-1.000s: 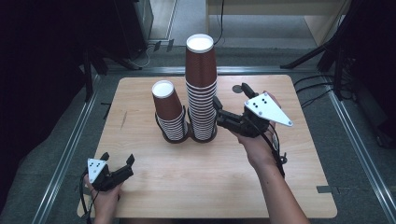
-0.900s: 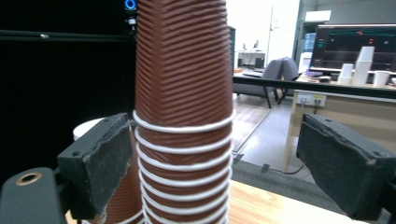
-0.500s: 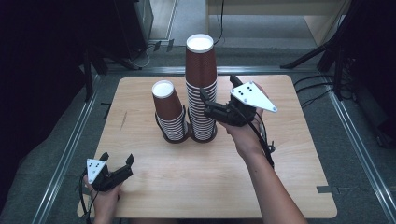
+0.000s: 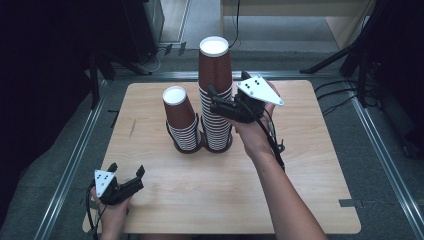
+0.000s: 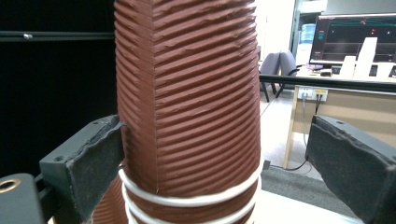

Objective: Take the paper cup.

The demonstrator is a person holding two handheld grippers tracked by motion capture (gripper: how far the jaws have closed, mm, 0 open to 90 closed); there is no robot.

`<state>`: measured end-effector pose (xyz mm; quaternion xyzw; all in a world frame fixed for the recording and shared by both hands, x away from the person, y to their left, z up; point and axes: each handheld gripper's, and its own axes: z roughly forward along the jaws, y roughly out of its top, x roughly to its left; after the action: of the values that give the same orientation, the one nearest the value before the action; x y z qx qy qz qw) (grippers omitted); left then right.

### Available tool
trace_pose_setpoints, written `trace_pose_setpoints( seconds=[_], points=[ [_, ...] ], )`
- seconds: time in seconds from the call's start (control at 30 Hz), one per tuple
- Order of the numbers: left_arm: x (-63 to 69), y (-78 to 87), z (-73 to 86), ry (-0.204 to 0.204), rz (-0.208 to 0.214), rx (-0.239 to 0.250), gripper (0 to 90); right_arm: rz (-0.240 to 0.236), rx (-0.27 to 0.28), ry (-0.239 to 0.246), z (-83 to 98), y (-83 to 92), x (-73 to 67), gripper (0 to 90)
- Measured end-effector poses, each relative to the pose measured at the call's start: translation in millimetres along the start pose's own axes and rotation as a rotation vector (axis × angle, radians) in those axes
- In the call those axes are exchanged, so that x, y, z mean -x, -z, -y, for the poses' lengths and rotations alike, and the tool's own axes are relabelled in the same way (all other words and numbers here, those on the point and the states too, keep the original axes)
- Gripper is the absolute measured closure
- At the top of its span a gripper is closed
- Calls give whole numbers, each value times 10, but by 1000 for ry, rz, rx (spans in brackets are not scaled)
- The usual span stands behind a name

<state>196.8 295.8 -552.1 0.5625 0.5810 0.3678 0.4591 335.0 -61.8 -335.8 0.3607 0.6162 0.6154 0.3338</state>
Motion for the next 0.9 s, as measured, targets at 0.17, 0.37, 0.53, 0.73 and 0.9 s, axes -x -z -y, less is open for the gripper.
trace_pose_setpoints(
  seconds=[0.17,0.37,0.53,0.73,0.9],
  points=[
    [-2,7,7,1,1,1,24,-5,0,2,-21,-76,-37,41],
    [13,-3,6,-11,0,-4,24,-9,10,-2,-20,-149,-98,41],
    [6,-1,6,-8,2,-3,24,-1,-4,-8,-43,-225,-118,42],
    [9,-7,5,-11,5,-4,24,2,-14,-27,-40,-289,-112,47],
    [14,-11,4,-10,3,-7,24,13,-19,-5,-84,-340,-156,73]
  ],
)
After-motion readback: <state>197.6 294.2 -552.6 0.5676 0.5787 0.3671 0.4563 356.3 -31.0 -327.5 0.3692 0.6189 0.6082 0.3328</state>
